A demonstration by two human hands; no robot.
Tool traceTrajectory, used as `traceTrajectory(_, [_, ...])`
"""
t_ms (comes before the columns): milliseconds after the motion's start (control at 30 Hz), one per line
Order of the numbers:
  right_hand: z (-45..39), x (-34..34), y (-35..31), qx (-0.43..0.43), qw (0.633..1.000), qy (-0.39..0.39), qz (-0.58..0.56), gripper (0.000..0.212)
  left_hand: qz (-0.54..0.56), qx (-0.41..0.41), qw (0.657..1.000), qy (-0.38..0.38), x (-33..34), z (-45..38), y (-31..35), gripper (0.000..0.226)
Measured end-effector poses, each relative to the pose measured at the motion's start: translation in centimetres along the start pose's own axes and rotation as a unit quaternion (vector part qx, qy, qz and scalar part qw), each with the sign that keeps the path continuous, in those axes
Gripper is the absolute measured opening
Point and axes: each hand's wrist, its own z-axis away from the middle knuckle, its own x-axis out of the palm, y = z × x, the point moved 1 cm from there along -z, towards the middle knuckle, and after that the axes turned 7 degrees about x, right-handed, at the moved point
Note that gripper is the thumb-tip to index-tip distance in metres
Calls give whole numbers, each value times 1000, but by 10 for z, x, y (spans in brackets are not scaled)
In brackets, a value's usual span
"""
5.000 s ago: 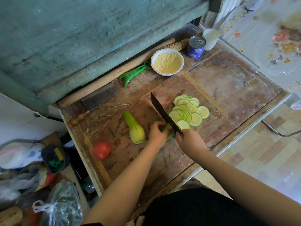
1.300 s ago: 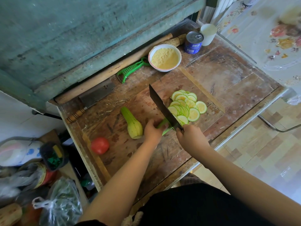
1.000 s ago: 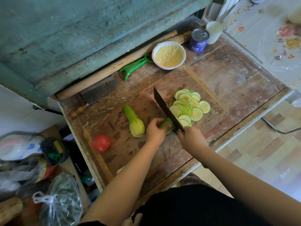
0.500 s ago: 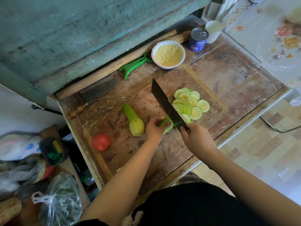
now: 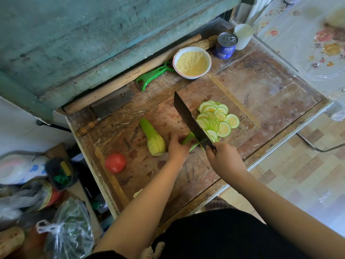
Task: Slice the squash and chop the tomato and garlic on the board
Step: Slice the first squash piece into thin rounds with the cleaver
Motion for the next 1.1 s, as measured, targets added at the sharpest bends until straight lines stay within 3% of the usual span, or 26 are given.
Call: traceTrajectory(1100, [-36,18,-8,28,997,-61,24,39,-32,5,998,48,-2,-13,-6,22])
